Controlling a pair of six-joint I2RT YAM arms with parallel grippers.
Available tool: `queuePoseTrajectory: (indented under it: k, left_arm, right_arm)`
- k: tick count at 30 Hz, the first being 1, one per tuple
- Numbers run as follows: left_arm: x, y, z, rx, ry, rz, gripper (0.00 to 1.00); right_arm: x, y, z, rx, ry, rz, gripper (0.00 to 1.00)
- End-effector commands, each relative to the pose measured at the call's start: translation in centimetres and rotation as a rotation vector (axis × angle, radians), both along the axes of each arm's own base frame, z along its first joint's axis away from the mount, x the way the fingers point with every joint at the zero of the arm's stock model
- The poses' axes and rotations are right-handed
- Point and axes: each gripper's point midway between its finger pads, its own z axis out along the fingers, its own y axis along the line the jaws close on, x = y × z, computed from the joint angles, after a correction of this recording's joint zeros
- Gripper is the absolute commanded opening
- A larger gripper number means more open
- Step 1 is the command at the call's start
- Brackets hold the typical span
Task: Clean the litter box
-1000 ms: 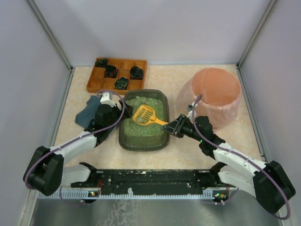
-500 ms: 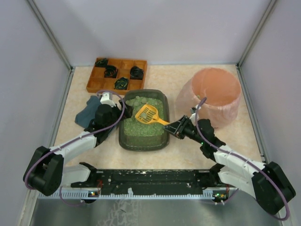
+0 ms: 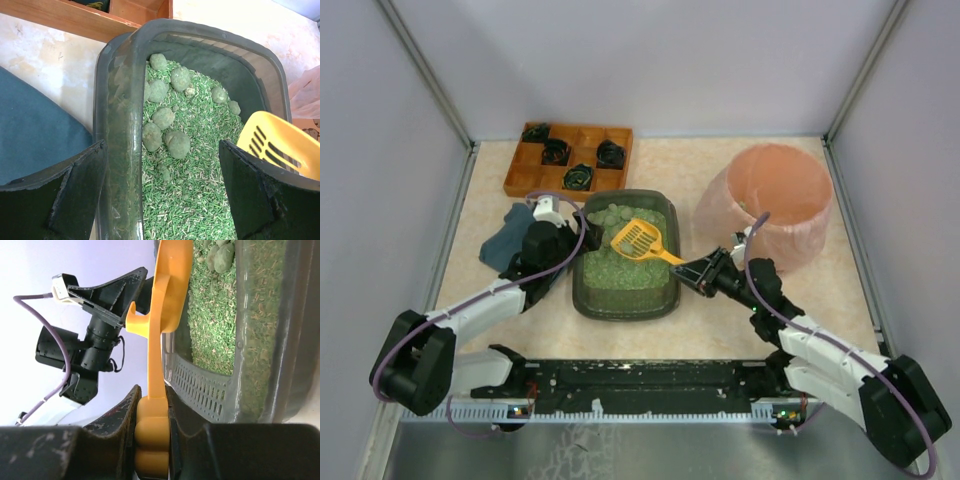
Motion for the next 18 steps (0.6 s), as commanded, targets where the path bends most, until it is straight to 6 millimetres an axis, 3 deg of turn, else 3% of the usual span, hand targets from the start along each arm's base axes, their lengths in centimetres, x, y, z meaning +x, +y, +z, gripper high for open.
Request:
queuePoseTrajectory:
  k: [1, 4, 8, 13, 16, 18]
  left_arm:
    - [0.1, -0.3, 0.7, -0.007, -0.026, -0.007, 0.95]
    - [0.2, -0.4, 0.6, -0.007, -0.023, -0.011, 0.95]
    - [-0.1, -0.4, 0.6, -0.013, -0.008, -0.012, 0.95]
    - [-0.8, 0.2, 1.1, -0.027, -0.017, 0.003, 0.95]
    - [-1.6, 0.6, 0.9, -0.015, 0.014, 0.007, 0.95]
    - [-2.4, 1.0, 0.3, -0.007, 0.029, 0.003, 0.95]
  right_arm:
    - [0.2, -0.1, 3.2, 0.064, -0.089, -0.012, 0.00]
    - [-0.5, 1.4, 4.2, 0.029, -0.123, 0.079, 0.00]
    - [1.1, -1.5, 2.9, 0.071, -0.066, -0.098, 0.00]
    - [-0.8, 2.2, 3.9, 0.032, -0.113, 0.136, 0.00]
    - [0.5, -0.1, 2.8, 0.067, -0.072, -0.018, 0.00]
    - [0.2, 0.1, 3.3, 0.074, -0.096, 0.000, 0.00]
